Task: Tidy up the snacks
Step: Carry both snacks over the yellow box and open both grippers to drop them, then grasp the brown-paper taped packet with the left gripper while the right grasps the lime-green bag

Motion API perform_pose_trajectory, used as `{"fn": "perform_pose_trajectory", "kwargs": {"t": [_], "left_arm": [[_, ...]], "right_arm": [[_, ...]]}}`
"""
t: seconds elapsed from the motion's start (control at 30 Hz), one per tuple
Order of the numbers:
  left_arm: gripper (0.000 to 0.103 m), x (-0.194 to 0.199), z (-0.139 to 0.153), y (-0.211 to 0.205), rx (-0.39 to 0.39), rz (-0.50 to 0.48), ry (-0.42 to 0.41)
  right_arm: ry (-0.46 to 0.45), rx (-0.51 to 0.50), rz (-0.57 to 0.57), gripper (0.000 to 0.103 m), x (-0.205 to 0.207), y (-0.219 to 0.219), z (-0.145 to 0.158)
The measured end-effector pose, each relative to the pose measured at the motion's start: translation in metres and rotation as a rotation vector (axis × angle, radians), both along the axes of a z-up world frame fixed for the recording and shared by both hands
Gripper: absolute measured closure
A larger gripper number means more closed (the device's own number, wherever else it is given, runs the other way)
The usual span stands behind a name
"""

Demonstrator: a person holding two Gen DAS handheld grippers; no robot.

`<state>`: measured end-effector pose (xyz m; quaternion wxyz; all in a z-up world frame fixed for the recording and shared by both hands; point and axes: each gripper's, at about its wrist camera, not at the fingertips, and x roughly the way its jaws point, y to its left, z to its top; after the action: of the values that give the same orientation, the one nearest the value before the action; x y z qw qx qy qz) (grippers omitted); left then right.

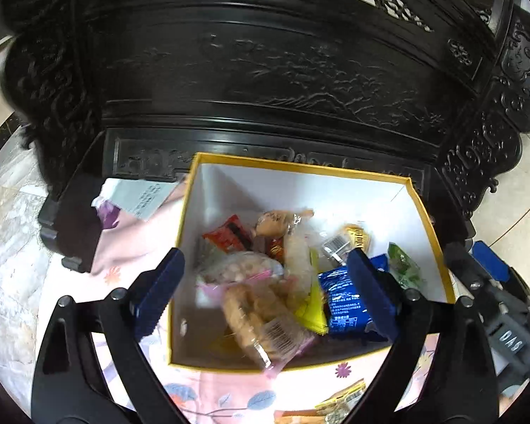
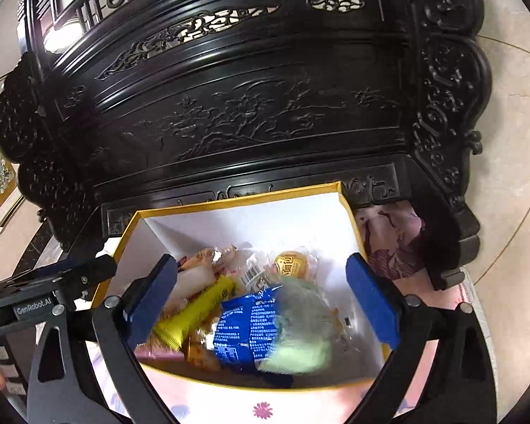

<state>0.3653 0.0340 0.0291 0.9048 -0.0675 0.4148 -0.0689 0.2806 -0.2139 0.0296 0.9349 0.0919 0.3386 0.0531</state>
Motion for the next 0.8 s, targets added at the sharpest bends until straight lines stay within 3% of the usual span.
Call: {"fn": "perform_pose_trajectory", "kwargs": {"t": [0.13,0.23,0.4,0.5,0.7,0.8], "left_arm": [[0.009,-0.033,0.006,0.008,-0.004,-0.02,-0.026],[0.009,-0.072,0.006,0.007,0.036,-0.04,-0.041],[0.007,-0.148,-0.04,0.01,0.024,-0.07,-0.004],[0.007,-0.185,-0.073,0.014,0.031,-0.055,0.02],[0.007,-0.224,-0.118,0.027,0.025,-0.021,0.104],[0.007,-0.231,-0.131,0.035,0.017,-0.006,0.141]], "right_arm": [[0.013,-0.005,0.069,0.006,-0.031,0.005,-0.001],[0.057,-0.041,0.141,0.004,-0.07,0.011,-0.021],[0.24,-0.121,0.191,0.001,-0.136,0.021,-0.11],[0.295,-0.177,0.184,0.001,-0.158,0.031,-0.15],[0.321,-0.233,0.178,0.001,-0.154,0.046,-0.175],[0.27,-0.243,0.168,0.001,-0.149,0.052,-0.176]]}}
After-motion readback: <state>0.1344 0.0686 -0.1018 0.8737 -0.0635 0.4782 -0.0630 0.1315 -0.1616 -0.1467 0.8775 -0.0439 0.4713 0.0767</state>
